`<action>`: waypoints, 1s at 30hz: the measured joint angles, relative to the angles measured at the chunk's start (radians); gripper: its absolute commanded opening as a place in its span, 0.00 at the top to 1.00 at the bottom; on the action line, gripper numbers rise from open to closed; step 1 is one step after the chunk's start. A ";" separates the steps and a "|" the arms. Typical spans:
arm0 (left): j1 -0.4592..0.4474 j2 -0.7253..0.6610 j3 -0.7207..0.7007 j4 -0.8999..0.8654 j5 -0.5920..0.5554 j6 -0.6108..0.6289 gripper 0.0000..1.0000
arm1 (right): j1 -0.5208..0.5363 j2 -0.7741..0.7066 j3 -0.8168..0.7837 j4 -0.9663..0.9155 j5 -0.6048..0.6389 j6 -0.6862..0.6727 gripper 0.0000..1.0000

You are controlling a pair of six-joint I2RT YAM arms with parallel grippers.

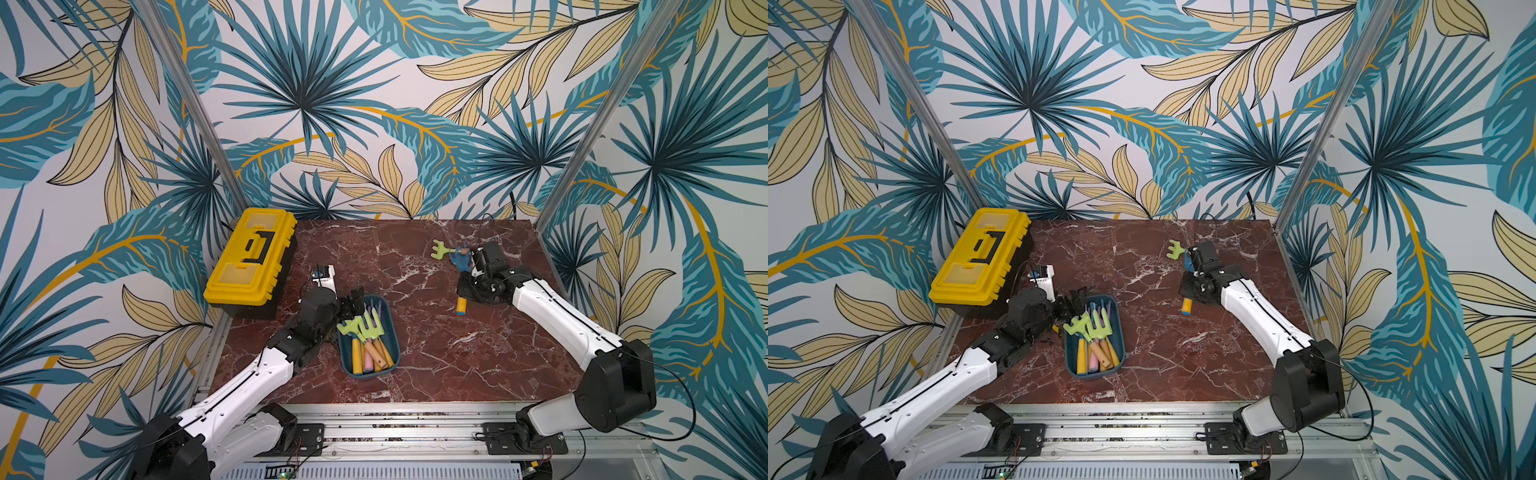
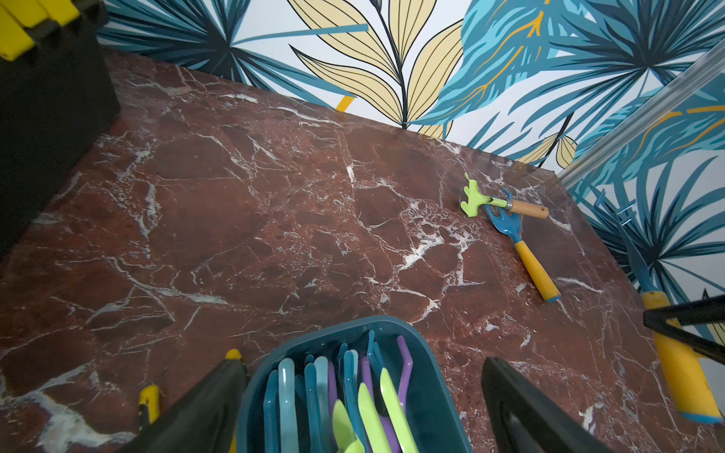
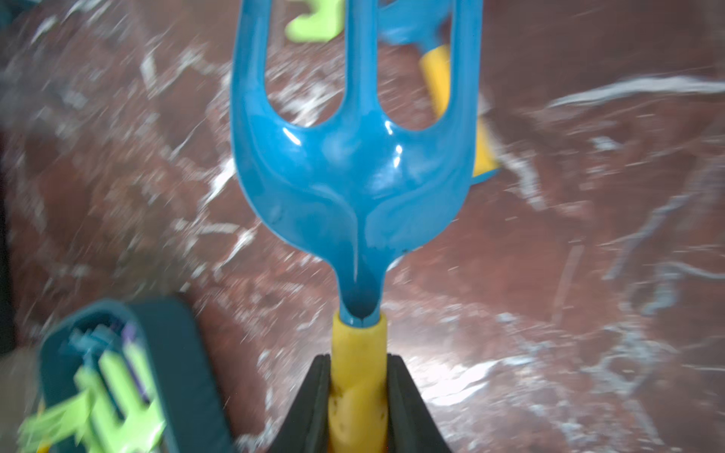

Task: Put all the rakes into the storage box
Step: Pick up the rake at the center of the board, then place the rake in the storage box.

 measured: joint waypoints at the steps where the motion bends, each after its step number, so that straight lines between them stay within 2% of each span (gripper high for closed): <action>1: 0.003 -0.004 -0.003 0.001 -0.005 -0.002 0.00 | 0.040 0.000 0.006 -0.007 -0.010 0.000 0.81; 10: 0.036 -0.023 -0.014 0.004 -0.018 -0.035 0.00 | 0.362 0.115 0.150 -0.040 -0.096 0.003 0.79; 16: 0.041 -0.047 -0.017 0.005 -0.020 -0.042 0.00 | 0.503 0.269 0.273 -0.044 -0.127 0.003 0.79; 23: 0.045 -0.064 -0.018 0.005 -0.020 -0.043 0.00 | 0.536 0.385 0.315 -0.043 -0.132 0.016 0.79; 30: 0.046 -0.068 -0.024 0.006 -0.019 -0.046 0.00 | 0.536 0.431 0.315 -0.039 -0.124 0.042 0.78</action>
